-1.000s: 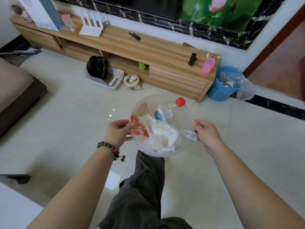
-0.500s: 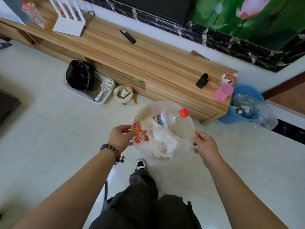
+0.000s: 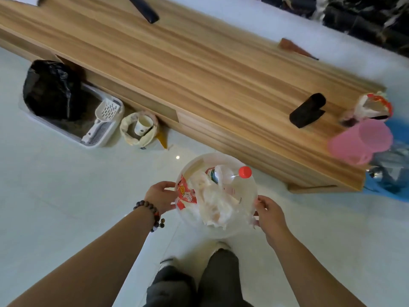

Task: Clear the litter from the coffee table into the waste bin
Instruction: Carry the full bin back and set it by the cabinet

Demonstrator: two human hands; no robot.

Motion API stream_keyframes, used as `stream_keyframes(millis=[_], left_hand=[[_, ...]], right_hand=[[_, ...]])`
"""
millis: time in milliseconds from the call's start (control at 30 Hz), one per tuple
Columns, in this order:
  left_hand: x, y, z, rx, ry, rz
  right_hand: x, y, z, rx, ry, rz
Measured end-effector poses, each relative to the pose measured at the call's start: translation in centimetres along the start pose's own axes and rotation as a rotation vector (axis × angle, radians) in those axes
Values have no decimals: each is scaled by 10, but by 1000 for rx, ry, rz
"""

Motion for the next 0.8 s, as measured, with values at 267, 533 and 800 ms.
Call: stream_keyframes(millis=[267,533,800], left_hand=[[165,17,53,51,24,147],[202,15,54,127,53,262],[82,24,46,811,204,440]], right_hand=[[151,67,51,-16,67,-27],[178,96,66,141,91,-47],[85,22,43,-453,-5,-296]])
Point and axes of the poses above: each hand's wrist, its own x-axis towards the middle knuckle, its own z-axis out of the palm, y = z × x, the point moved 9 cm from there along x, towards the middle knuckle, and after that the axes turned 8 degrees about -z, right-handed, at the moved point
